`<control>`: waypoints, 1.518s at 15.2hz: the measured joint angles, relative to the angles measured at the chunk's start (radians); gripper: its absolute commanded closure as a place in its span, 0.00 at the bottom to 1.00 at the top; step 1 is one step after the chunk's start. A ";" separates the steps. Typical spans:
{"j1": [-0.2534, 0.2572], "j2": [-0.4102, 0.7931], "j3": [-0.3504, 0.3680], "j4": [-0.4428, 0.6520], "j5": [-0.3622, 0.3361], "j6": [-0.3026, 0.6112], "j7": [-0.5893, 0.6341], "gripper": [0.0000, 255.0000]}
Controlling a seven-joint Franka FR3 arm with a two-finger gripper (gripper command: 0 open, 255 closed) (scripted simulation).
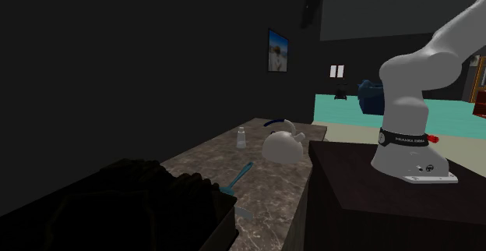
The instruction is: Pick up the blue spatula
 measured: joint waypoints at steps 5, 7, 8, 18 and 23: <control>0.025 0.052 -0.036 -0.055 -0.008 0.098 -0.081 0.00; 0.040 0.085 -0.060 -0.093 -0.013 0.163 -0.136 0.00; 0.047 0.105 -0.074 -0.107 -0.016 0.196 -0.167 0.00; 0.138 0.376 -0.180 -0.176 -0.002 0.503 -0.451 0.00; 0.188 0.561 -0.229 -0.173 0.038 0.660 -0.618 0.00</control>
